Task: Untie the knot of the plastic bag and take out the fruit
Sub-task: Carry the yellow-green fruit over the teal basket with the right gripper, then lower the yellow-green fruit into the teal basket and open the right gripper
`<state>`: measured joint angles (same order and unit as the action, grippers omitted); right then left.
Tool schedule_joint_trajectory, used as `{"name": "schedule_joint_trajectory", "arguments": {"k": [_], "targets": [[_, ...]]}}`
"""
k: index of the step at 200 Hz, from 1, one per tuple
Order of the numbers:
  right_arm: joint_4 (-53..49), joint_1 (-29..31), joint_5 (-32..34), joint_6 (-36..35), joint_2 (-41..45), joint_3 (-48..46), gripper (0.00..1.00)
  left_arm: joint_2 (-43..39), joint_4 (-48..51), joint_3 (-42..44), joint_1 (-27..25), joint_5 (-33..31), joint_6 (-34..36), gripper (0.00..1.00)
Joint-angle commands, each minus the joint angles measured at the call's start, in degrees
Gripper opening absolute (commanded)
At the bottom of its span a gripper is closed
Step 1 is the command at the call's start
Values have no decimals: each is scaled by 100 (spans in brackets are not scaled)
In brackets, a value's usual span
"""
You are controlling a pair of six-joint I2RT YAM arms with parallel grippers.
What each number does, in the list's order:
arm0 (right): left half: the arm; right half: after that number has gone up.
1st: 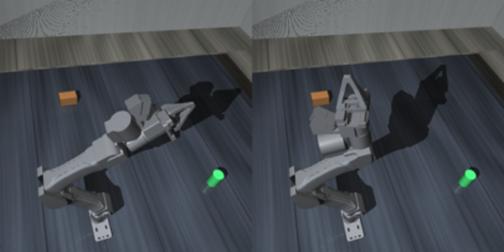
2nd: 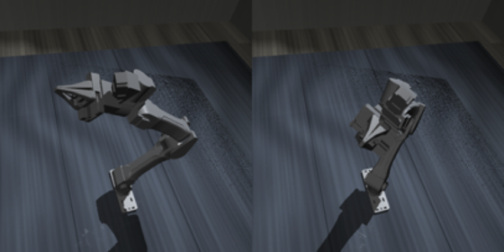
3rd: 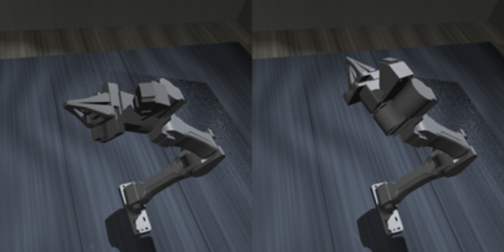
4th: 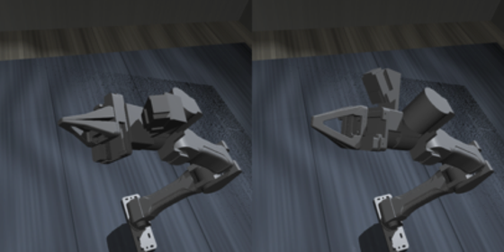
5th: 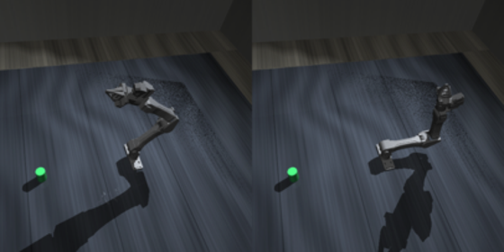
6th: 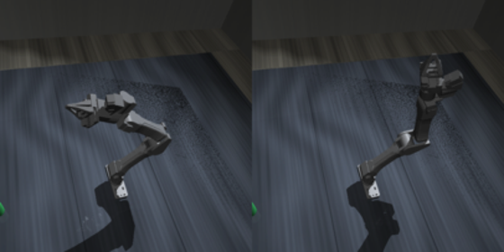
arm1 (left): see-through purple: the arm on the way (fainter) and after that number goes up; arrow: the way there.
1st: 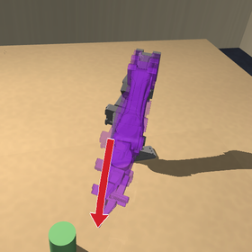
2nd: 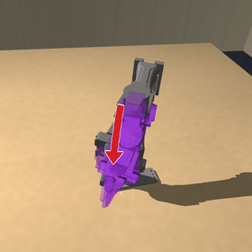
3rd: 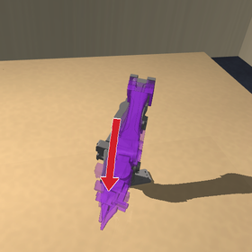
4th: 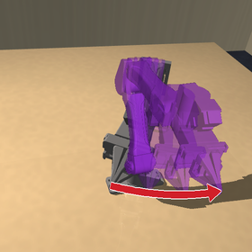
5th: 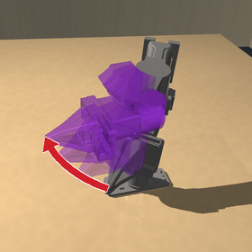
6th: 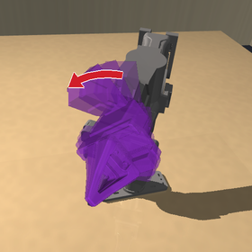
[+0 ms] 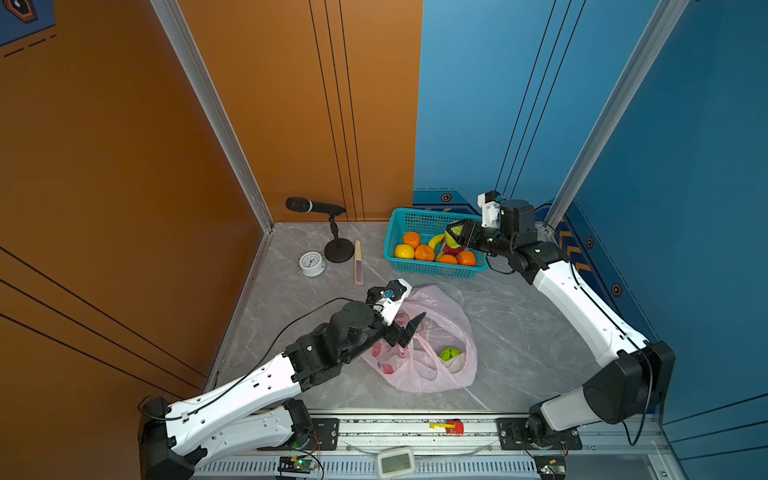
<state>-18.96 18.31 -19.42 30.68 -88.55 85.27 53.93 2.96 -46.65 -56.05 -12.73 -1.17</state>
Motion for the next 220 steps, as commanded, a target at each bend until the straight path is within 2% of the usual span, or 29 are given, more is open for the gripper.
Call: {"name": "schedule_joint_trajectory", "arguments": {"k": [1,88,154,193,220], "targets": [[-99,-5,361,-246,-585,517,54,-113,587,-222,180,-159,-173,91],[-735,199,1060,-498,-3445,3029,54,-267,733,66,899,425,-473,92],[-943,305,1858,-739,-4972,4664,54,-252,741,174,1159,751,-616,93],[-943,317,2099,-500,-5732,5516,54,-138,960,69,1298,866,-604,93],[-752,333,2175,-328,-6059,5775,54,-136,961,75,1374,918,-645,93]]}}
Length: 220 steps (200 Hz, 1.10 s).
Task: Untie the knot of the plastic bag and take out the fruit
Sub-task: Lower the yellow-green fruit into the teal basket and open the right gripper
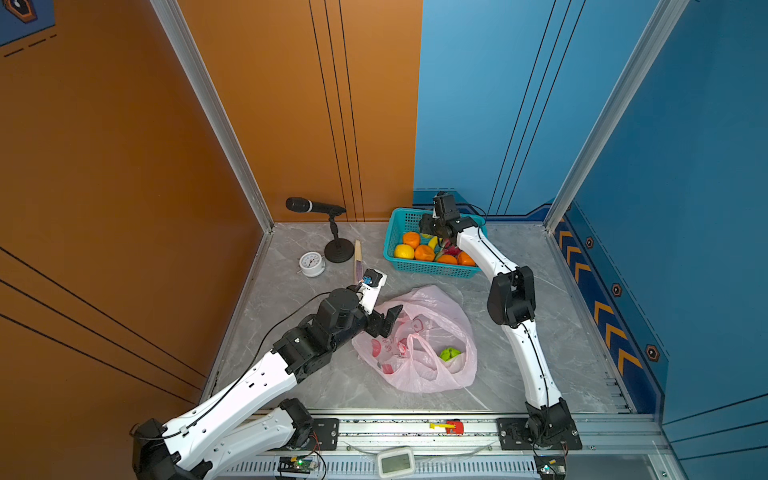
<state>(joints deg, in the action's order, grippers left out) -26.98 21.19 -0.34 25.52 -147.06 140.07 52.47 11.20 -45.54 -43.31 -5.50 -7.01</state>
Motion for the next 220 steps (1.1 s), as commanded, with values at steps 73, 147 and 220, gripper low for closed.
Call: {"name": "schedule_joint_trajectory", "arguments": {"k": [73,147,220], "targets": [[383,37,460,533,-928,794,54,139,18,0,165,277,-277,93],[361,28,170,719,-896,811,71,181,15,-20,193,361,-327,94],[-92,43,51,336,16,781,86,-113,41,63,191,508,-538,94]]}}
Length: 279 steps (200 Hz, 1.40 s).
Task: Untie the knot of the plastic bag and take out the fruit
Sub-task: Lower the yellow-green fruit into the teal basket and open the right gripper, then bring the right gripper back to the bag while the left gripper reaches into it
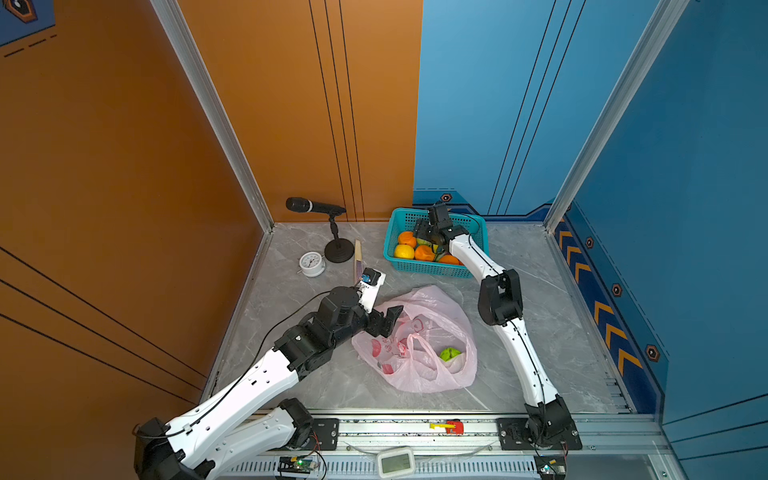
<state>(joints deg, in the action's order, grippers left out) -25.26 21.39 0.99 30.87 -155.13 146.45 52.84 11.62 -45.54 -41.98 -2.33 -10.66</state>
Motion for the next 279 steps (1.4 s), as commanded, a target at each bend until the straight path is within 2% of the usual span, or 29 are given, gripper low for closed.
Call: {"name": "schedule_joint_trajectory", "arguments": {"k": [1,21,62,93,137,184,239,244,279], "targets": [[-276,23,-82,-199,837,140,86,-155,-1,67,58,199,-178,94],[-426,23,-188,-247,1185,40,88,-253,-21,164,50,329,-305,94],[-492,45,-520,-437,2253,-783,88,-426,-25,275,30,372,-631,94],[-672,98,-728,-708,3206,-1565,88,-366,-27,271,20,666,-806,93],[-590,137,-952,-710,4659,-3008,89,38,-26,122,-38,963,-1016,91],[-624,216,-843,-670,6219,-4844,89,602,-252,-137,-190,1254,-1176,88],[-905,401,-281,-348,8290,-7142,90,1097,-360,-350,-494,1305,-1171,88],[-933,408,-258,-293,8467,-7332,90,1134,-357,-378,-535,1290,-1163,83],[-1488,445,-76,-119,9500,-8245,90,1431,-380,-508,-814,1187,-1114,80]]}}
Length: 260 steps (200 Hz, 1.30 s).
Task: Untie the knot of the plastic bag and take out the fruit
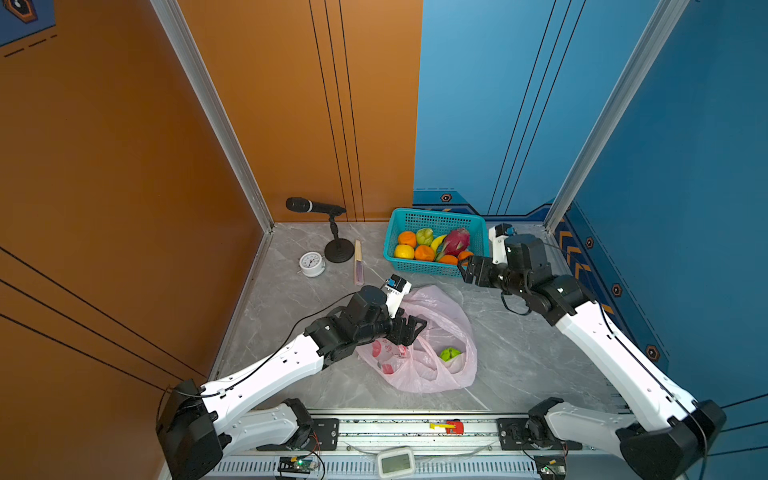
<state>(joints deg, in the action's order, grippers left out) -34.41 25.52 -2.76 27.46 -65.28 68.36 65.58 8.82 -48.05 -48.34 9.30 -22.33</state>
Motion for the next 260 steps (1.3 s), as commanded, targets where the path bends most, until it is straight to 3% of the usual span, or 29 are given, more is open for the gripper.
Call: {"name": "schedule_joint_trajectory", "arguments": {"k": [1,40,78,122,187,260], "targets": [[-600,32,302,228,542,-458,90,165,-96,-266,-186,22,53,80],[-1280,37,-405,286,1193,-1075,91,576,-57,-472,-508,-13,158,75],[-1727,163,-923,387,1207,-1391,89,1029,19,-616,-772,-59,221,71],[-1628,788,-426,503,925,-1749,88,1339,94,-585,-895,-245,37,65],[-1092,1731,719,1282,421,-2386,88,1527,140,-133,-1185,-285,-256,56],[-1034,2041,752,1296,-1,-2656,83,1499,33,128,-1417,-541,-355,56]]}}
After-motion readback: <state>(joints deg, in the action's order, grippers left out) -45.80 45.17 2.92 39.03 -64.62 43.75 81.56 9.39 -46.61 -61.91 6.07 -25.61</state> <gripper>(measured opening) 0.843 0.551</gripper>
